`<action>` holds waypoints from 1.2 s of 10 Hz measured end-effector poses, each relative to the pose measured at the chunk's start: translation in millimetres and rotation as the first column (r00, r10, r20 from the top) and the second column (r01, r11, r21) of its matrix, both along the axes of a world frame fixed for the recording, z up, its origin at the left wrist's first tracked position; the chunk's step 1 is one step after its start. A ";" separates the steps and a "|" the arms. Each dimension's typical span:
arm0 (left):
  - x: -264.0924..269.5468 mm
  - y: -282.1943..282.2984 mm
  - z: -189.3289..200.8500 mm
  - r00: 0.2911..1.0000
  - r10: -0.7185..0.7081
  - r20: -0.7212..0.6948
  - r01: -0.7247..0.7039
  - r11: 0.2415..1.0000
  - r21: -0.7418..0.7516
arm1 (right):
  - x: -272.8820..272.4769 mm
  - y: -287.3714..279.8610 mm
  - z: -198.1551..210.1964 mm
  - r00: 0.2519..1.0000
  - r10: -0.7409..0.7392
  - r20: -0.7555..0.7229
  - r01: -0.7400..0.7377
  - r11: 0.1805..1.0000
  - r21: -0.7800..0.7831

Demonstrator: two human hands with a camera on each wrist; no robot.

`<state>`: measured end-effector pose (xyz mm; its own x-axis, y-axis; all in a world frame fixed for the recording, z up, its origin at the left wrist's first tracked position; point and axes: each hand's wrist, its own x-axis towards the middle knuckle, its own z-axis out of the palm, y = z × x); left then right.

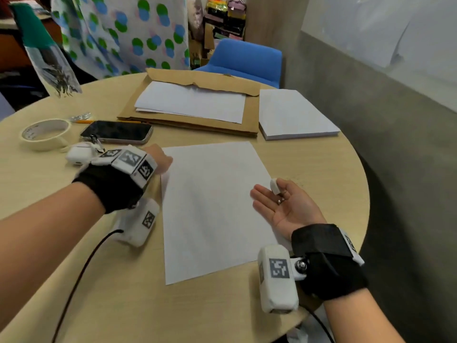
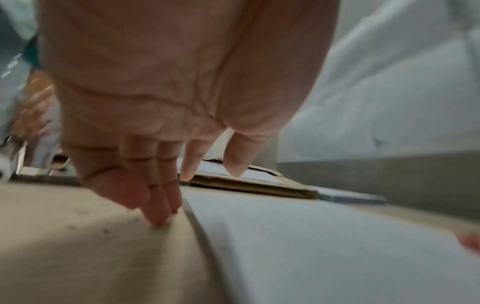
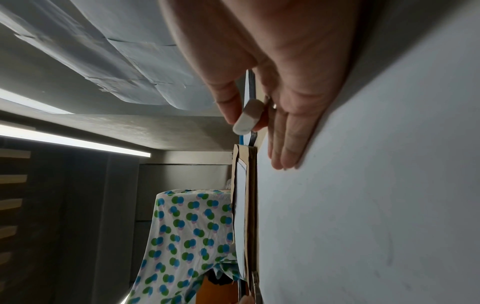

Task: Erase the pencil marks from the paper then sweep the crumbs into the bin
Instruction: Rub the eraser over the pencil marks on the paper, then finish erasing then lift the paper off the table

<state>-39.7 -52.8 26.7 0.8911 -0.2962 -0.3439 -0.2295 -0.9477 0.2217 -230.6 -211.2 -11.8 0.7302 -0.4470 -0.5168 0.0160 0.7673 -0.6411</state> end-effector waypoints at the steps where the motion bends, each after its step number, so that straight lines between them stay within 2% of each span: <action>1: 9.4 -4.3 0.7 0.991 0.091 -0.094 -0.104 0.984 -0.143 | -0.2 0.2 0.2 1.000 -0.005 0.005 0.005 1.000 0.000; 2: 18.1 -5.8 0.7 0.983 0.134 -0.127 -0.166 0.941 -0.294 | -0.1 -0.3 -0.8 1.000 -0.001 0.007 0.001 1.000 0.002; 4: 26.0 -4.0 0.7 0.966 0.192 -0.175 -0.253 0.853 -0.456 | 0.4 -1.4 -2.5 1.000 0.003 -0.004 -0.002 1.000 0.011; 5: 28.7 -1.0 6.7 0.965 0.201 -0.170 -0.263 0.753 -0.603 | 2.8 -5.0 6.1 0.999 0.036 -0.040 -0.034 0.999 0.039; 6: 27.6 3.4 26.3 0.961 0.174 -0.214 -0.275 0.550 -0.789 | 13.0 -11.4 27.9 0.994 0.052 -0.101 -0.064 0.991 -0.114; 7: 22.4 10.2 53.2 0.976 0.105 -0.190 -0.216 0.373 -0.902 | 30.5 -15.9 55.7 0.992 -0.008 -0.129 -0.069 0.810 -0.582; 8: 15.1 15.8 77.5 0.993 0.028 -0.111 -0.114 0.263 -0.958 | 42.6 -15.8 83.2 0.991 0.060 -0.118 -0.132 0.532 -0.837; 9: 11.1 19.3 97.0 0.999 0.029 -0.037 -0.041 0.157 -0.987 | 46.4 -18.5 103.8 0.986 0.105 -0.127 -0.159 0.408 -0.899; 10: 5.9 24.7 113.6 0.999 -0.002 0.034 0.034 0.036 -0.999 | 43.3 -20.1 127.7 0.993 0.109 -0.039 -0.074 0.342 -0.937; 11: 2.0 27.0 125.2 0.990 -0.109 0.090 0.099 0.083 -0.992 | 35.9 -24.2 154.3 0.994 0.102 0.046 0.014 0.295 -0.955; 12: 1.9 22.7 122.2 0.988 -0.131 0.087 0.118 0.253 -0.960 | 30.5 -28.4 169.1 0.991 0.103 0.081 0.054 0.244 -0.968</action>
<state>-37.8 -30.1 148.9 0.8095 -0.5210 0.2708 -0.3156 0.0029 0.9489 -200.2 -239.6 157.3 0.7616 -0.5322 0.3698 0.1337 -0.4293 -0.8932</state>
